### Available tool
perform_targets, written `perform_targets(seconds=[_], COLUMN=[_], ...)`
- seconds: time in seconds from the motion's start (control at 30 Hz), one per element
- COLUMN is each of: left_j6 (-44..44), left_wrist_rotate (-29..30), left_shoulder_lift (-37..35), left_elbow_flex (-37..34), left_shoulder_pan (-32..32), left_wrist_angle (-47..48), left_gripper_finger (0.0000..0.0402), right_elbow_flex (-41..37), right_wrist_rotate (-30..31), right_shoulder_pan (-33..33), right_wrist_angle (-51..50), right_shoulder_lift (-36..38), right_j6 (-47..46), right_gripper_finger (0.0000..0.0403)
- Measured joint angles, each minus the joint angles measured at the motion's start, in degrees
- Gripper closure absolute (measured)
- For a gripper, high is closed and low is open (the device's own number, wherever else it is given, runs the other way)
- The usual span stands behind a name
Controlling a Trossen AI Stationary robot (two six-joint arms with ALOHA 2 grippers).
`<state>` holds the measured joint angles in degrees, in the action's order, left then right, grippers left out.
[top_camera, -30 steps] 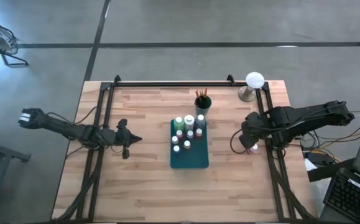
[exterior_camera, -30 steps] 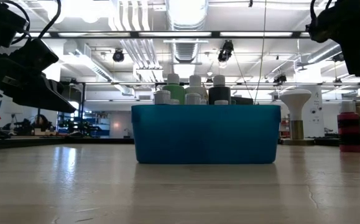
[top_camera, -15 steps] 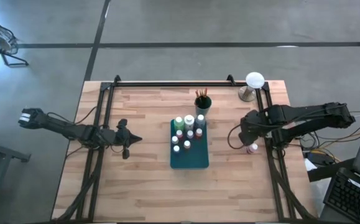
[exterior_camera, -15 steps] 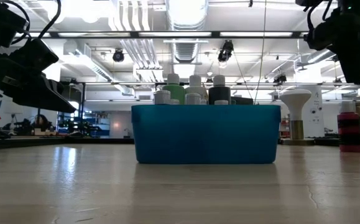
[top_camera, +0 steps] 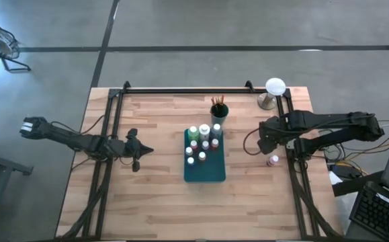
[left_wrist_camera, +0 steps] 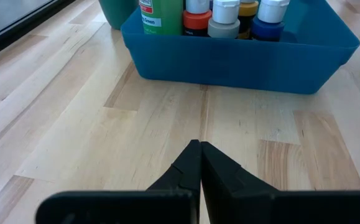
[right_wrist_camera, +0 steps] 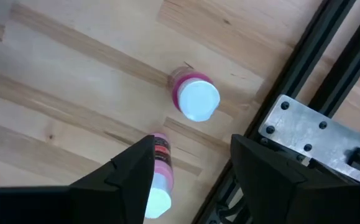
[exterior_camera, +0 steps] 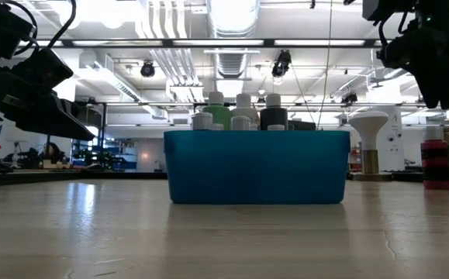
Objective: Pick & Place Paint Supplies
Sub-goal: Put the small pink paint bottle into the blue bin
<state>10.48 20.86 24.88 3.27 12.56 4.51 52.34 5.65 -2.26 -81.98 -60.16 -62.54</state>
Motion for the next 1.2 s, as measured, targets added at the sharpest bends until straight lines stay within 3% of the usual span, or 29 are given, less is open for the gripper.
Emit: perform_targets(seconds=[0.53,1.2], left_j6=[0.0,0.0], left_wrist_rotate=[0.0,0.0], left_shoulder_lift=[0.0,0.0], left_elbow_flex=[0.0,0.0], left_shoulder_pan=[0.0,0.0], left_wrist_angle=[0.0,0.0], left_gripper_finger=[0.0394,0.0394], right_elbow_flex=[-3.1,-3.2], right_wrist_rotate=[-1.7,-4.7], right_shoulder_pan=[-4.8,-10.1], right_wrist_angle=[4.1,5.1], right_shoulder_lift=[0.0,-4.5], right_j6=[4.1,4.7], right_gripper_finger=[0.0220,0.0199])
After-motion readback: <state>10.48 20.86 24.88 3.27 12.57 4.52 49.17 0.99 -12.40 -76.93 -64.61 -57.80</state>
